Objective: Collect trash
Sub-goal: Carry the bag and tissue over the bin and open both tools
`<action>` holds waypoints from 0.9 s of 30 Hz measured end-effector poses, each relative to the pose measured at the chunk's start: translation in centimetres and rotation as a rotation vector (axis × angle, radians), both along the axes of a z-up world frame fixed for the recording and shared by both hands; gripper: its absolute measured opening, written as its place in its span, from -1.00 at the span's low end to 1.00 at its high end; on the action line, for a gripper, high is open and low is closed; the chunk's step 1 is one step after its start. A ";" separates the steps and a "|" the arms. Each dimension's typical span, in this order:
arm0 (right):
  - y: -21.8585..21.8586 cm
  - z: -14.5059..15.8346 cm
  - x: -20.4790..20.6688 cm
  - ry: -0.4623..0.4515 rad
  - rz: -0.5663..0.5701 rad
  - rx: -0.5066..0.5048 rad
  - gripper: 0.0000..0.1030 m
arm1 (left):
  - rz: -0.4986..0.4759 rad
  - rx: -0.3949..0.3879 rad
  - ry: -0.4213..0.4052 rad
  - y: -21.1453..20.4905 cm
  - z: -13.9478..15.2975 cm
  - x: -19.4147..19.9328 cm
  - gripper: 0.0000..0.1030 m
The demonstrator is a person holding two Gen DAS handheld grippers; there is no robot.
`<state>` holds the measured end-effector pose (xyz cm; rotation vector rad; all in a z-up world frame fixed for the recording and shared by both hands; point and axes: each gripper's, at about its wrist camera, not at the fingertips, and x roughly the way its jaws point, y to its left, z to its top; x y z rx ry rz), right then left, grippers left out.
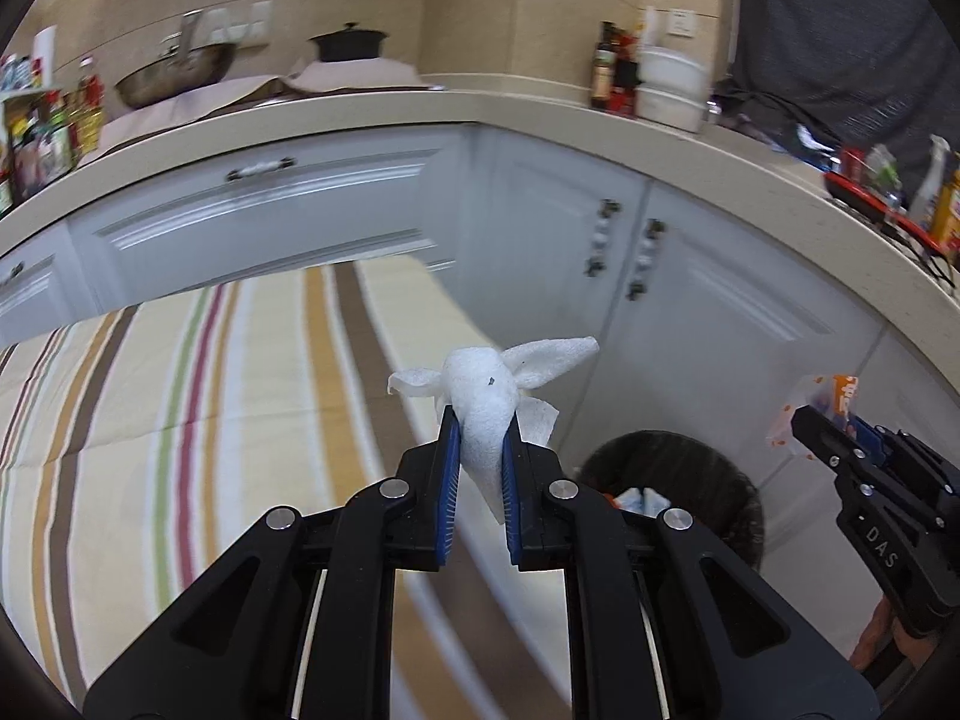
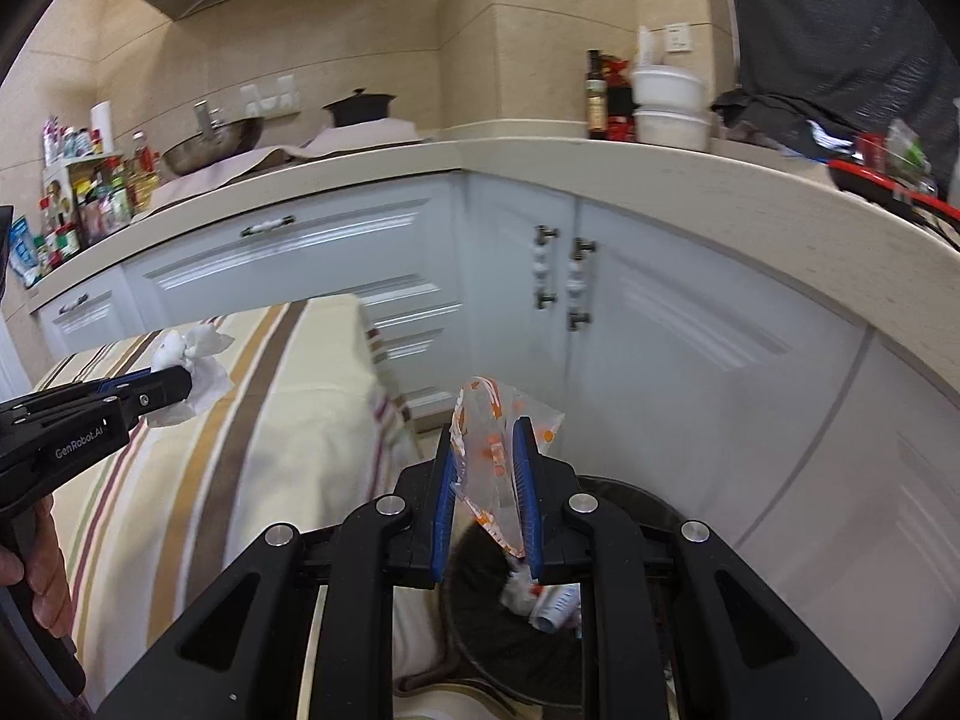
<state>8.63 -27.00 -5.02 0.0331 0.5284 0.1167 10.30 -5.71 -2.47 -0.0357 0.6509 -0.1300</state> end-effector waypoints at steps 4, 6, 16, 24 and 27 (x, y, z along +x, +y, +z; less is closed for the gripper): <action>-2.8 -0.5 -0.6 0.010 -0.061 0.011 -0.62 | -0.081 0.012 -0.010 -3.9 -0.3 0.1 -0.76; -4.0 -1.0 -0.7 0.019 -0.085 0.017 -0.62 | -0.120 0.031 -0.020 -6.1 -0.6 0.3 -0.76; -6.5 -4.0 1.0 0.059 -0.142 0.010 -0.62 | -0.202 0.090 -0.026 -12.4 -2.8 1.8 -0.72; -7.2 -4.1 0.6 0.038 -0.189 0.011 -0.04 | -0.177 0.100 -0.044 -13.0 -3.2 1.7 0.11; -7.3 -3.5 0.2 0.028 -0.196 0.002 0.00 | -0.175 0.101 -0.055 -12.8 -2.8 1.4 0.16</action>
